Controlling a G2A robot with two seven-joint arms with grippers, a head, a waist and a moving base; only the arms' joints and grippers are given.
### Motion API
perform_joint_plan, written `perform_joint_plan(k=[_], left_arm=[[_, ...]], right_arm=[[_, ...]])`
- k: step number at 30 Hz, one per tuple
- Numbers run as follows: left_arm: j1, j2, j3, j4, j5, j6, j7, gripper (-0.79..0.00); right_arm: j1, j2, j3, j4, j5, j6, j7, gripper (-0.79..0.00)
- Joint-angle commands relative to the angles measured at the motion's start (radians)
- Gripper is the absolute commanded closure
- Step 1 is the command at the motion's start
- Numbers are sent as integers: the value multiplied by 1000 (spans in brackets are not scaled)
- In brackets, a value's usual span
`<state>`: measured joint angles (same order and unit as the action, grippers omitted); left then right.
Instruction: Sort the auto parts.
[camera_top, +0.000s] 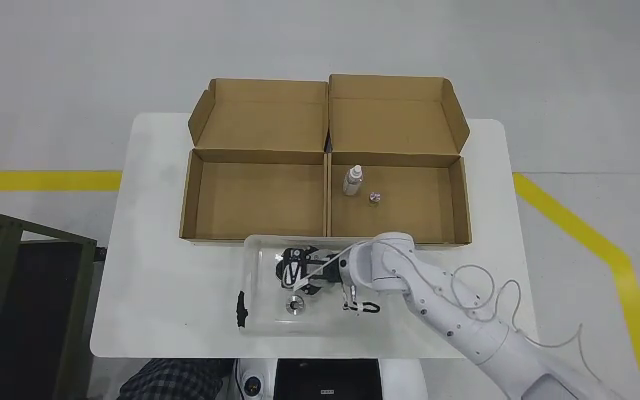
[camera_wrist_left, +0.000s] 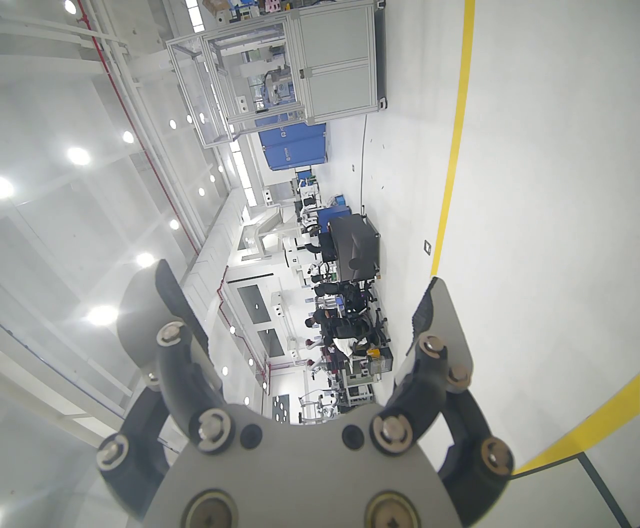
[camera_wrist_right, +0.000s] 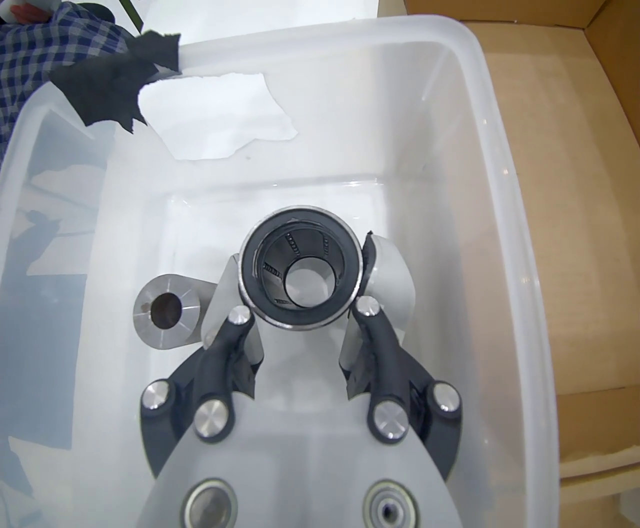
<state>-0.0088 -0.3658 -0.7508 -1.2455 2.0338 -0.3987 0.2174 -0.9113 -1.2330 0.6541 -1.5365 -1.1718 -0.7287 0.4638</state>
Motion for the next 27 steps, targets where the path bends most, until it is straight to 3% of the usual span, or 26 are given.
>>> perform_joint_plan(k=[1,14,27], left_arm=[[0,0,0,0,0,0,0,-785],[0,0,0,0,0,0,0,-785],[0,0,0,0,0,0,0,-785]], right_arm=[[0,0,3,0,0,-3,-4,0],[-47,20,65,-83,15,-61,-54,0],[-148,70,236,-126,106,-169,-183,0]])
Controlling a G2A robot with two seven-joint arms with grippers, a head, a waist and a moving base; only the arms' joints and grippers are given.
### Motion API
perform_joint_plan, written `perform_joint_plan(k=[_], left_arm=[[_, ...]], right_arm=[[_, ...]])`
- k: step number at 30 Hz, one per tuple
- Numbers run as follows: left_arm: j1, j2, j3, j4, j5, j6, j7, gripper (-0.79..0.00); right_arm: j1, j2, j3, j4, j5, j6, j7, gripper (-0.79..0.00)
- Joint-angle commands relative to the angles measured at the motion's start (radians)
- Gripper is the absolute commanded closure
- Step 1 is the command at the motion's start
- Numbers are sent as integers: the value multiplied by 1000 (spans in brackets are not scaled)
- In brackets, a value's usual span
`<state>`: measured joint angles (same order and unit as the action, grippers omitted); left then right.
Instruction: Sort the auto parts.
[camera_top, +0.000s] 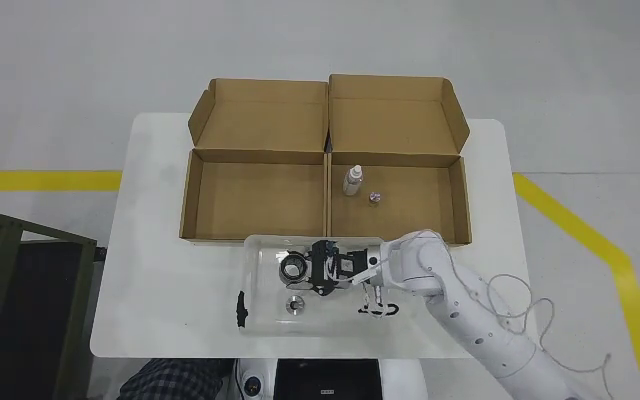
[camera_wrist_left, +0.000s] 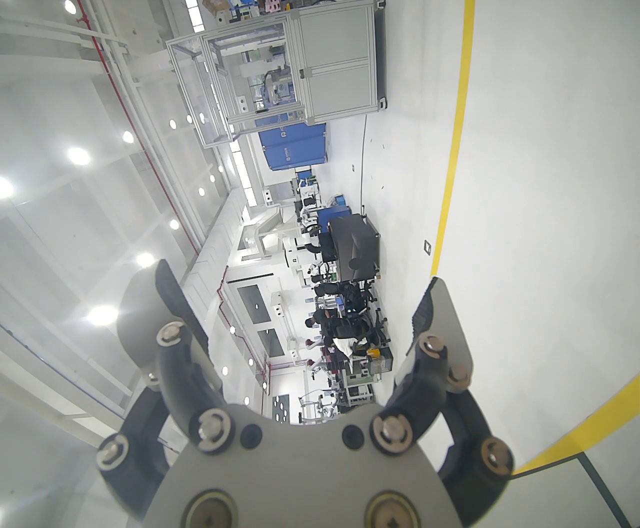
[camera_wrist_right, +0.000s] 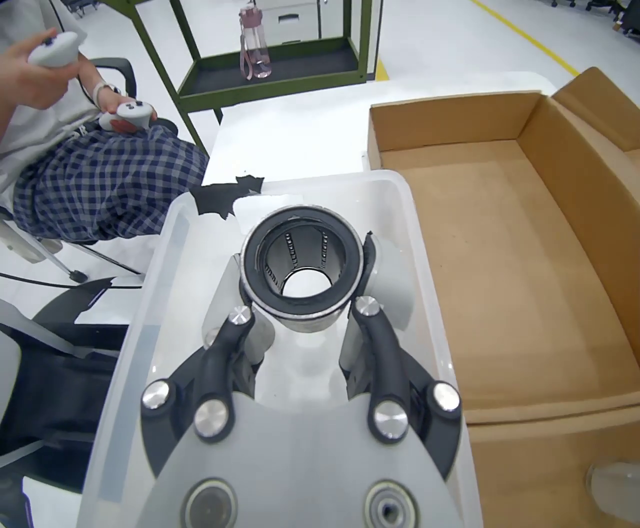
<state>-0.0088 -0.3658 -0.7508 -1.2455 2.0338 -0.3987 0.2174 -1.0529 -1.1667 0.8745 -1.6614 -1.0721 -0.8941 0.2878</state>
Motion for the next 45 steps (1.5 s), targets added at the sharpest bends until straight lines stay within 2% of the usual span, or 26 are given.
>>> perform_joint_plan(k=[1,14,21,37,45], left_arm=[[0,0,0,0,0,0,0,-785],[0,0,0,0,0,0,0,-785],[0,0,0,0,0,0,0,-785],[0,0,0,0,0,0,0,-785],[0,0,0,0,0,0,0,-785]], right_arm=[[-16,7,31,-5,17,-10,-18,0],[-107,45,172,-44,116,-89,-102,0],[-126,49,205,-53,149,-73,-160,0],[-127,41,212,-30,183,-61,-288,0],[-104,33,199,3,168,-47,-315,0]])
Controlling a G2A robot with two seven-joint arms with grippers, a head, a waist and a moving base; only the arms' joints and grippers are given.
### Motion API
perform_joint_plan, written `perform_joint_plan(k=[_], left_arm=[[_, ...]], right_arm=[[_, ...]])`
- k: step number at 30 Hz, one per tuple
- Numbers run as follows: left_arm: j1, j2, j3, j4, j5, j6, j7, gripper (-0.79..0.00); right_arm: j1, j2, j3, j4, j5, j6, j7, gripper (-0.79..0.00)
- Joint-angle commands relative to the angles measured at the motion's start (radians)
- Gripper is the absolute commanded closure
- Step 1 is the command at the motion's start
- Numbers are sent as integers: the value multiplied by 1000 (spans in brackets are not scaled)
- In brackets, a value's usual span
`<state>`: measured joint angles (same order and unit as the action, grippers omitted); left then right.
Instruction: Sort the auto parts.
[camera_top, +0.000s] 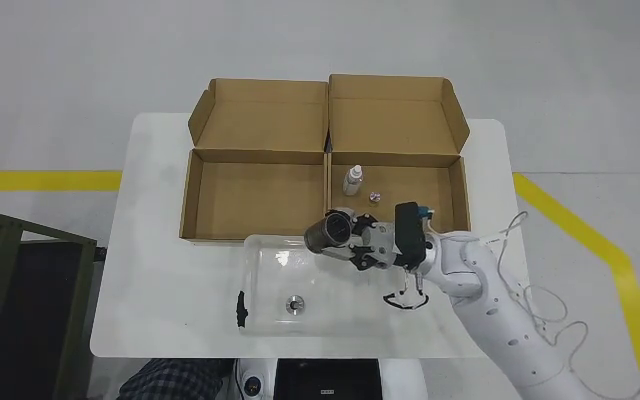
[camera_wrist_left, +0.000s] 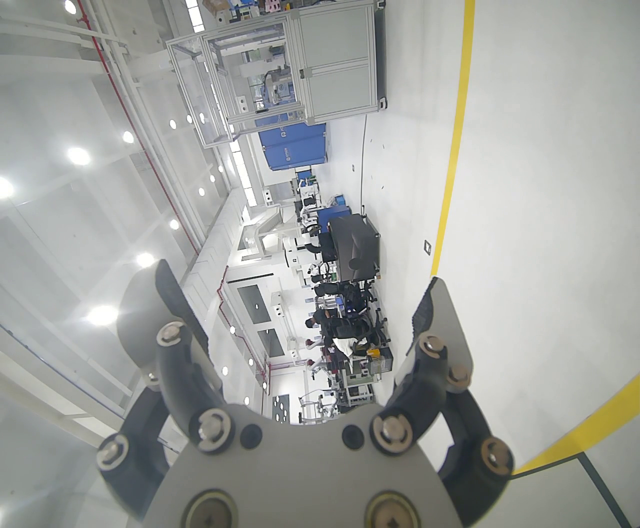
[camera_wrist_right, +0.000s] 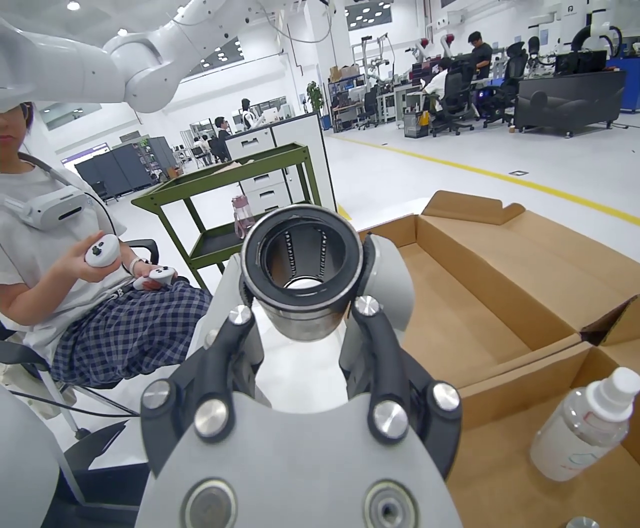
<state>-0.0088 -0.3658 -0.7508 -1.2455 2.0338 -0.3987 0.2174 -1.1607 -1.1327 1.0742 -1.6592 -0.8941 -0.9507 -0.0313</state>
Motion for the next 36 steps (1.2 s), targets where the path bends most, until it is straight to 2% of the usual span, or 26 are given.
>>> perform_joint_plan(k=[1,15,36], left_arm=[[0,0,0,0,0,0,0,-785],[0,0,0,0,0,0,0,-785],[0,0,0,0,0,0,0,-785]], right_arm=[[6,-2,-4,-1,-20,20,8,0],[89,-33,-98,-13,-184,249,90,0],[262,-102,-229,72,-321,545,227,0]])
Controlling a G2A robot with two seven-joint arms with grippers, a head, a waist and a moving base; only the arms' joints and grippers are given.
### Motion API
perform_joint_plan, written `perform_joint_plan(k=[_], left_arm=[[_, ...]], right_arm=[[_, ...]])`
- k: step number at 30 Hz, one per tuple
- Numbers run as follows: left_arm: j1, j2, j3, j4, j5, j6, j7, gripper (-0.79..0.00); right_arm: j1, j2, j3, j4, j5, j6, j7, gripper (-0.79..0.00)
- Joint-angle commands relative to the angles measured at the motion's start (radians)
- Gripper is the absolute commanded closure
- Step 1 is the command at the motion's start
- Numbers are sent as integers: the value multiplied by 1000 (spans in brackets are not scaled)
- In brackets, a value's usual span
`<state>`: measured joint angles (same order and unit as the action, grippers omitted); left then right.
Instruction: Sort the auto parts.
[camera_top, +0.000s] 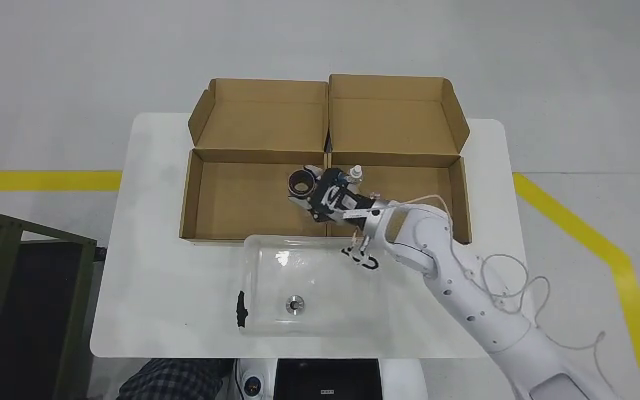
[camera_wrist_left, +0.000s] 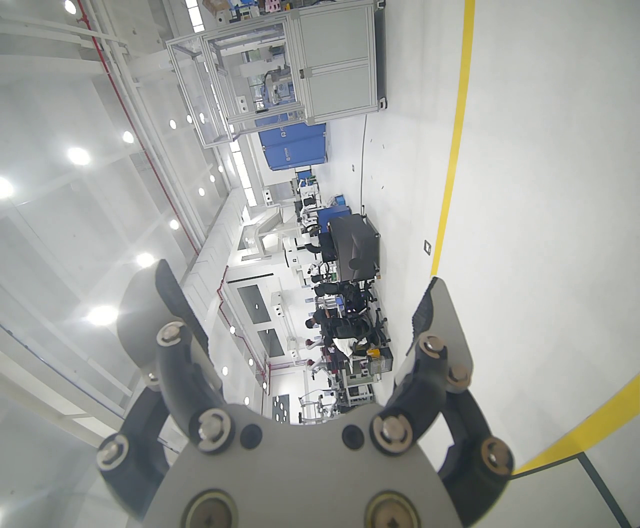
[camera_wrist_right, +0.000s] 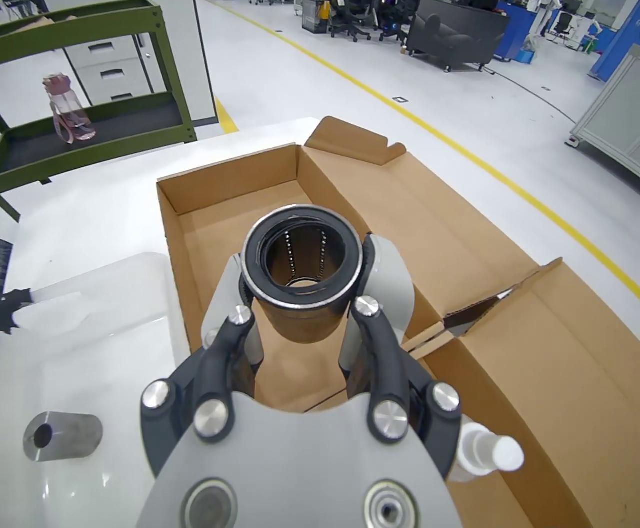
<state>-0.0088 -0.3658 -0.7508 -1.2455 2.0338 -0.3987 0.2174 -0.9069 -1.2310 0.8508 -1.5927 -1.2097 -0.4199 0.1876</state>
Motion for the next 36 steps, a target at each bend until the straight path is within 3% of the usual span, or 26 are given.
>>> perform_joint_plan(k=[1,14,30,36], left_arm=[[0,0,0,0,0,0,0,-785],[0,0,0,0,0,0,0,-785],[0,0,0,0,0,0,0,-785],[0,0,0,0,0,0,0,-785]], right_arm=[[18,-7,-12,11,-11,26,16,0],[124,-67,-100,138,-44,152,119,0],[205,-135,-180,270,-55,183,208,0],[225,-157,-196,307,-62,188,238,-114]])
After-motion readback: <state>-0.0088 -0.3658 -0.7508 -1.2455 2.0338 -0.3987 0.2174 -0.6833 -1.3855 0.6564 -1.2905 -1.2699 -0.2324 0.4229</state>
